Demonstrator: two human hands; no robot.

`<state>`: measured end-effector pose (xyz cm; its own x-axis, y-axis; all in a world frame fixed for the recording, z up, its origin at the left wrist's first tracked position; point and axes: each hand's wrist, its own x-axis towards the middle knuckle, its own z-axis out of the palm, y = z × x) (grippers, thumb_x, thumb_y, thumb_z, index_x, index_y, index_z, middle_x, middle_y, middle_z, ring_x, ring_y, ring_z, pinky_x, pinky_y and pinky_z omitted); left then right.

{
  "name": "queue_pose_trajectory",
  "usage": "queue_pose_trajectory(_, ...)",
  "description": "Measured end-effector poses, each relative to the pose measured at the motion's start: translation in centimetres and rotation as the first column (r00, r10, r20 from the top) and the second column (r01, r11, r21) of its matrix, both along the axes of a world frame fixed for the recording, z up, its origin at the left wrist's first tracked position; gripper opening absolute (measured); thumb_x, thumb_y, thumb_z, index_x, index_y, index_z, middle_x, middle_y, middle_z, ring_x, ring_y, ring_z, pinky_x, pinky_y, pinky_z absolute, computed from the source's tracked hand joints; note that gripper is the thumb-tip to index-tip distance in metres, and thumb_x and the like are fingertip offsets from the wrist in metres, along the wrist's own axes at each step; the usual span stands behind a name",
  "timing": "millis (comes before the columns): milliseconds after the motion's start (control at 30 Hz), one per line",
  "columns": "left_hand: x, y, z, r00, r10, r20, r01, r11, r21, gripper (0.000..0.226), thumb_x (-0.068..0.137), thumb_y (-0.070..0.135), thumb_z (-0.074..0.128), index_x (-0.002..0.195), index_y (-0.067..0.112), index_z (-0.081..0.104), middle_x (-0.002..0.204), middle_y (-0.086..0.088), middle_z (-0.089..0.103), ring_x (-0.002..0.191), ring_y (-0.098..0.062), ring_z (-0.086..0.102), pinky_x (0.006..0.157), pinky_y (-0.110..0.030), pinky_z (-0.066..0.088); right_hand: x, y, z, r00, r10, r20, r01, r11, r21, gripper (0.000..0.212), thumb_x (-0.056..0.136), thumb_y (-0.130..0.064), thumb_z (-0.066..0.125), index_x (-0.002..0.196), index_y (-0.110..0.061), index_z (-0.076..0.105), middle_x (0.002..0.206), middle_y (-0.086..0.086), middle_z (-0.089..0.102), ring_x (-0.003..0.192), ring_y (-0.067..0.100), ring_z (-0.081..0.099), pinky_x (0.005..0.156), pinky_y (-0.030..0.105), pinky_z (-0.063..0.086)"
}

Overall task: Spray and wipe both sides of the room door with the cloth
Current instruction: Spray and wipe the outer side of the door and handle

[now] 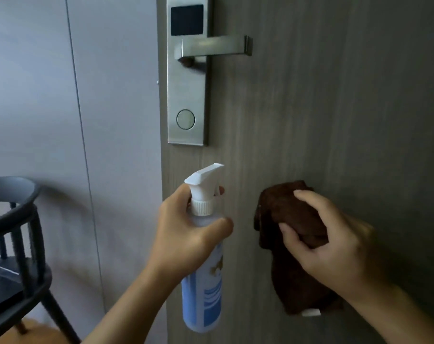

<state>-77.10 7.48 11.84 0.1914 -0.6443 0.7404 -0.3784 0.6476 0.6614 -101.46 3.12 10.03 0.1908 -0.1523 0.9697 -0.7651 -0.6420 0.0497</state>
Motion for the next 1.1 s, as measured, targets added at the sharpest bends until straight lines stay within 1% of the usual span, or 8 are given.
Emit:
queue_pose_trajectory(167, -1.2, 0.2, 7.1, 1.000, 0.001, -0.001, -0.001, 0.999, 0.051, 0.042, 0.063, 0.013, 0.080, 0.103, 0.026, 0.072, 0.090, 0.008, 0.076, 0.072, -0.014, 0.072, 0.059, -0.028, 0.058, -0.2, 0.5, 9.0, 0.997, 0.071, -0.021, -0.069, 0.992, 0.104, 0.051, 0.086, -0.040, 0.080, 0.127, -0.010, 0.070, 0.111, -0.002, 0.074, 0.094, -0.001, 0.063, 0.082, 0.012, 0.052)
queue_pose_trajectory(467, -3.7, 2.0, 18.6, 0.997, -0.031, 0.073, 0.026, 0.997, 0.072, 0.054, 0.071, 0.034, 0.077, 0.121, 0.019, 0.067, 0.106, 0.009, 0.073, 0.095, -0.018, 0.073, 0.075, -0.023, 0.059, -1.9, 2.1, 20.2, 0.985, 0.167, 0.049, -0.172, 0.889, 0.425, 0.059, 0.088, -0.048, 0.078, 0.133, -0.013, 0.064, 0.114, -0.001, 0.074, 0.096, 0.009, 0.072, 0.075, 0.026, 0.061)
queue_pose_trajectory(600, -4.5, 3.3, 24.0, 0.998, -0.013, 0.063, 0.008, 0.997, 0.071, 0.052, 0.073, 0.037, 0.075, 0.120, 0.017, 0.063, 0.099, 0.014, 0.071, 0.090, -0.010, 0.071, 0.072, -0.017, 0.056, -2.3, 4.0, 24.9, 0.990, 0.124, 0.067, -0.140, 0.795, 0.590, 0.074, 0.080, -0.067, 0.075, 0.139, -0.026, 0.056, 0.116, -0.009, 0.073, 0.094, 0.007, 0.071, 0.072, 0.027, 0.062)
queue_pose_trajectory(700, -4.8, 4.5, 28.5, 0.999, 0.006, 0.041, -0.010, 0.995, 0.096, 0.051, 0.072, 0.038, 0.074, 0.120, 0.027, 0.061, 0.100, 0.024, 0.070, 0.090, 0.000, 0.069, 0.071, -0.009, 0.053, -2.2, 5.9, 28.9, 0.994, 0.104, 0.046, -0.107, 0.724, 0.682, 0.073, 0.082, -0.067, 0.069, 0.143, -0.028, 0.052, 0.122, -0.009, 0.072, 0.100, 0.009, 0.072, 0.076, 0.030, 0.062)
queue_pose_trajectory(767, -4.6, 5.1, 31.3, 1.000, -0.001, 0.013, -0.001, 0.992, 0.124, 0.056, 0.071, 0.041, 0.074, 0.122, 0.021, 0.061, 0.099, 0.025, 0.070, 0.092, 0.003, 0.069, 0.072, -0.007, 0.052, -2.0, 7.1, 31.5, 0.996, 0.083, 0.020, -0.072, 0.696, 0.715, 0.069, 0.085, -0.064, 0.069, 0.141, -0.028, 0.053, 0.120, -0.010, 0.073, 0.097, 0.009, 0.072, 0.075, 0.029, 0.061)
queue_pose_trajectory(833, -4.4, 5.4, 34.1, 0.999, -0.040, -0.005, 0.041, 0.986, 0.163, 0.061, 0.070, 0.042, 0.074, 0.123, 0.014, 0.061, 0.099, 0.024, 0.070, 0.094, 0.003, 0.069, 0.072, -0.007, 0.053, -1.6, 8.2, 34.2, 0.998, 0.066, -0.003, -0.043, 0.673, 0.739, 0.064, 0.086, -0.060, 0.071, 0.138, -0.027, 0.055, 0.116, -0.010, 0.073, 0.094, 0.008, 0.071, 0.073, 0.026, 0.060)
queue_pose_trajectory(1000, -3.2, 5.9, 40.1, 0.992, -0.129, 0.009, 0.124, 0.970, 0.210, 0.059, 0.073, 0.041, 0.076, 0.125, 0.018, 0.061, 0.109, 0.021, 0.069, 0.099, -0.006, 0.070, 0.077, -0.015, 0.057, -0.2, 10.3, 40.1, 1.000, 0.011, -0.021, 0.009, 0.630, 0.776, 0.061, 0.086, -0.059, 0.071, 0.137, -0.030, 0.054, 0.112, -0.011, 0.074, 0.092, 0.008, 0.070, 0.073, 0.025, 0.059)
queue_pose_trajectory(1100, -2.0, 6.7, 41.9, 0.988, -0.151, -0.017, 0.151, 0.966, 0.209, 0.053, 0.073, 0.039, 0.076, 0.124, 0.032, 0.060, 0.110, 0.026, 0.070, 0.102, -0.003, 0.069, 0.080, -0.011, 0.055, 0.8, 11.2, 42.0, 0.999, -0.028, -0.029, 0.040, 0.613, 0.789, 0.061, 0.086, -0.061, 0.069, 0.137, -0.032, 0.053, 0.110, -0.012, 0.074, 0.091, 0.008, 0.070, 0.073, 0.025, 0.058)
